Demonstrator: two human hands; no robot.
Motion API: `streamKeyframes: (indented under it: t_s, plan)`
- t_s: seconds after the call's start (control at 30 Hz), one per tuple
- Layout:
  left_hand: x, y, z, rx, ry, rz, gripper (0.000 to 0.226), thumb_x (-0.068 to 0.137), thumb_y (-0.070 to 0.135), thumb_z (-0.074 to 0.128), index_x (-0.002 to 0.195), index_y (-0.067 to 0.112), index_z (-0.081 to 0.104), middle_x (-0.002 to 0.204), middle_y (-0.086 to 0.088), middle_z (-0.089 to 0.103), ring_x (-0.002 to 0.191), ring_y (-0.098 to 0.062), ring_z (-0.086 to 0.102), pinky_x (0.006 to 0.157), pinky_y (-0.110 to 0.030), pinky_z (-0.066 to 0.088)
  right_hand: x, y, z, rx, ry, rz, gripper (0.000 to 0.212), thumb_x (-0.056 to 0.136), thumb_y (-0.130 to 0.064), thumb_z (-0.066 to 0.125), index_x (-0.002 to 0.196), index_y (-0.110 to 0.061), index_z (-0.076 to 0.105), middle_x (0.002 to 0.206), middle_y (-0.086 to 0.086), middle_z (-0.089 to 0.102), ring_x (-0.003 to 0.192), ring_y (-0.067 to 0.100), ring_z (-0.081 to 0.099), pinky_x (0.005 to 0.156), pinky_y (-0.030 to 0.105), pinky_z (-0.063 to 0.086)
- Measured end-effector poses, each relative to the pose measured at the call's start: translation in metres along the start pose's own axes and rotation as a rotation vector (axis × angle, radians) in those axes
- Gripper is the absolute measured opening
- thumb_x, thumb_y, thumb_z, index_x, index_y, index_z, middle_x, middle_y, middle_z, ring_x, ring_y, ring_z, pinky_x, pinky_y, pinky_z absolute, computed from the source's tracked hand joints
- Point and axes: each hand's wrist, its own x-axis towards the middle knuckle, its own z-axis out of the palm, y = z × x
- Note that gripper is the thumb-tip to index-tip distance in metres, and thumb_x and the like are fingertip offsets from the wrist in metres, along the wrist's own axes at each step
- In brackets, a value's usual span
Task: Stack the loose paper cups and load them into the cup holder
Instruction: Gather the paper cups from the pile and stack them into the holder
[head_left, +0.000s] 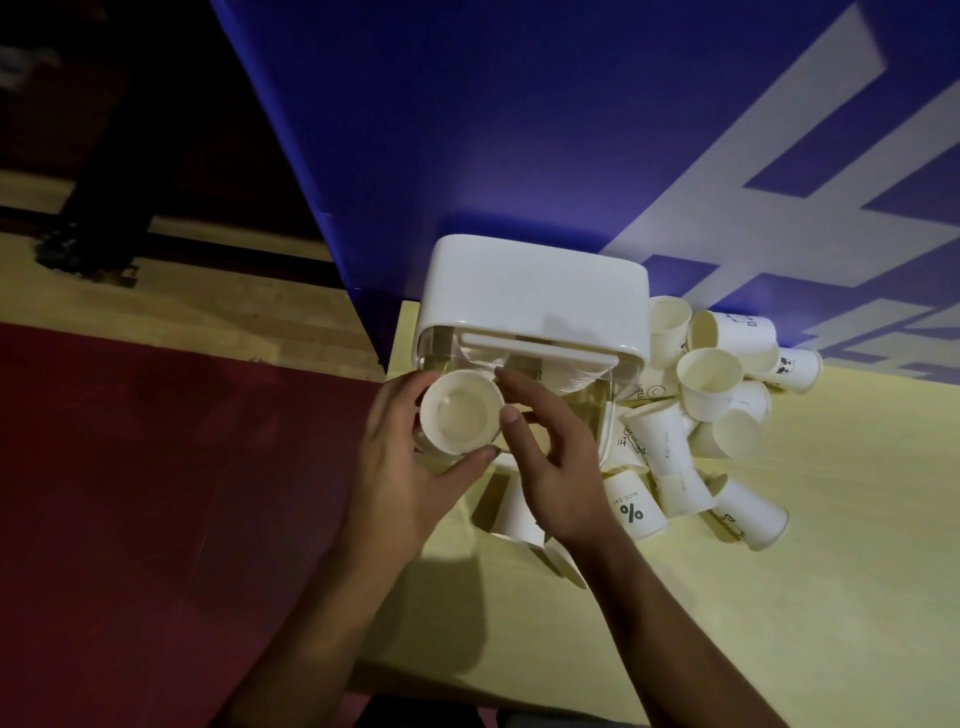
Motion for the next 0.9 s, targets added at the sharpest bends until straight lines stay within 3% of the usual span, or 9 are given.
streamKeyframes:
  t_s: [0.1,0.17,0.3,0.37,0.47,0.6,0.77,0.83,0.9]
  plan:
    - [0.009,0.000,0.015,0.022,0.001,0.046,0.076,0.067,0.035,0.092,0.133,0.024,0.055,0.130,0.019,0.050,0.119,-0.009,0.057,0.093,-0.026,0.054,0.003,0.001,-0.005,-0.062,-0.022,-0.024,0.034,0.103,-0.022,0.062,0.137,-0.022,0.064,0.133,-0.016,0.066,0.128,0.009,0.059,0.103,0.025,0.047]
    - [0.012,-0.007,0.023,0.034,-0.001,0.066,0.074,0.067,0.036,0.090,0.131,0.018,0.057,0.132,0.008,0.054,0.118,-0.013,0.059,0.093,-0.028,0.054,0.006,0.008,-0.007,-0.090,-0.013,-0.002,0.035,0.104,-0.022,0.061,0.139,-0.021,0.063,0.134,-0.015,0.066,0.127,0.007,0.059,0.102,0.024,0.047]
    - [0.016,-0.024,0.036,0.089,-0.033,0.017,0.073,0.067,0.036,0.091,0.131,0.020,0.059,0.133,0.001,0.056,0.113,-0.006,0.056,0.088,-0.003,0.042,0.010,0.034,-0.005,-0.164,-0.063,0.046,0.039,0.106,-0.034,0.056,0.144,-0.028,0.057,0.138,-0.015,0.063,0.129,0.008,0.058,0.103,0.043,0.052]
    - [0.019,-0.034,0.042,0.144,-0.068,-0.016,0.073,0.068,0.033,0.092,0.132,0.020,0.060,0.132,0.003,0.056,0.110,-0.003,0.054,0.085,0.000,0.039,0.013,0.048,-0.001,-0.259,-0.102,0.066,0.041,0.107,-0.039,0.051,0.147,-0.032,0.053,0.139,-0.013,0.063,0.129,0.010,0.057,0.106,0.044,0.048]
    - [0.023,-0.049,0.050,0.205,-0.116,-0.062,0.071,0.071,0.032,0.091,0.134,0.021,0.061,0.133,0.003,0.055,0.115,-0.013,0.058,0.085,-0.020,0.048,0.016,0.065,0.008,-0.360,-0.155,0.080,0.046,0.105,-0.038,0.045,0.150,-0.029,0.051,0.143,-0.006,0.061,0.132,0.016,0.055,0.110,0.043,0.045]
    - [0.025,-0.056,0.059,0.215,-0.110,-0.089,0.072,0.073,0.032,0.089,0.137,0.020,0.057,0.134,-0.001,0.057,0.120,-0.019,0.058,0.089,-0.032,0.052,0.021,0.072,0.013,-0.312,-0.173,0.153,0.050,0.105,-0.034,0.040,0.153,-0.025,0.048,0.146,-0.002,0.059,0.133,0.015,0.055,0.113,0.038,0.044]
    - [0.024,-0.058,0.069,0.236,-0.066,-0.120,0.077,0.070,0.042,0.091,0.133,0.018,0.053,0.127,-0.001,0.058,0.116,-0.018,0.057,0.091,-0.039,0.055,0.029,0.070,0.007,-0.279,-0.209,0.140,0.049,0.106,-0.009,0.041,0.153,-0.021,0.048,0.133,0.003,0.067,0.105,0.016,0.069,0.098,0.033,0.053]
    - [0.024,-0.059,0.071,0.234,-0.073,-0.132,0.076,0.070,0.043,0.091,0.132,0.021,0.052,0.126,0.002,0.057,0.116,-0.017,0.056,0.091,-0.041,0.055,0.030,0.071,0.006,-0.283,-0.227,0.153,0.049,0.107,-0.012,0.041,0.154,-0.024,0.046,0.131,0.004,0.068,0.102,0.016,0.069,0.098,0.032,0.053]
    - [0.024,-0.055,0.071,0.213,-0.082,-0.161,0.078,0.069,0.044,0.091,0.133,0.026,0.050,0.127,0.005,0.055,0.118,-0.015,0.054,0.091,-0.040,0.055,0.027,0.069,0.002,-0.286,-0.233,0.160,0.046,0.109,-0.027,0.040,0.155,-0.027,0.043,0.138,0.002,0.065,0.113,0.018,0.066,0.104,0.034,0.050]
